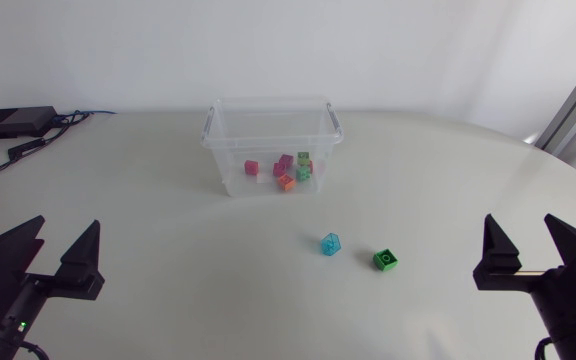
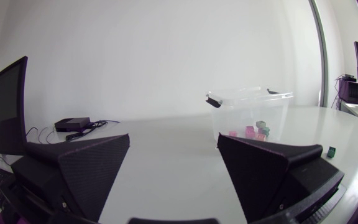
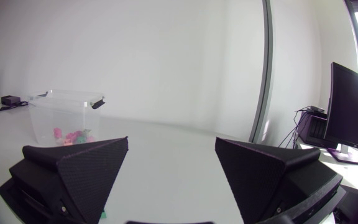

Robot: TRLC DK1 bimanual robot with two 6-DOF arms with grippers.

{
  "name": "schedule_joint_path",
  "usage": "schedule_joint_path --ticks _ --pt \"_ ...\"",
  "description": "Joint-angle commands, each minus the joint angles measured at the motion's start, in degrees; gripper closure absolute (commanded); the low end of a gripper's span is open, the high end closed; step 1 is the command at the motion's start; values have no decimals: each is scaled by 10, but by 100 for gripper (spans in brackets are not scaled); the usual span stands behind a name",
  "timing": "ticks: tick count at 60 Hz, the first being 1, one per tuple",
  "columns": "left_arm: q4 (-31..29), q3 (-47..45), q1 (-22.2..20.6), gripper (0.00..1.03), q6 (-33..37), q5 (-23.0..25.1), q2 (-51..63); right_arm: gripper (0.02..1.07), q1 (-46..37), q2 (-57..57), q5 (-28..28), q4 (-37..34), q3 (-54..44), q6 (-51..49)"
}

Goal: Place the duplo bricks in the container

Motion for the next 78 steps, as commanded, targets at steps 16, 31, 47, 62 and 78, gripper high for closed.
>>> schedule_joint_path --ticks 16,31,47,62,78 --pt "2 -10 -5 4 -1 3 -8 6 22 -3 -2 3 -13 13" --pt "14 50 -45 5 1 4 26 6 44 8 -11 2 15 11" --pt "7 260 -86 5 -11 5 390 6 47 186 -12 9 113 15" --pt "-88 450 -159 10 -4 49 723 6 51 393 -19 -45 215 49" --pt "-218 595 -213 12 37 114 925 6 35 533 -97 -112 268 100"
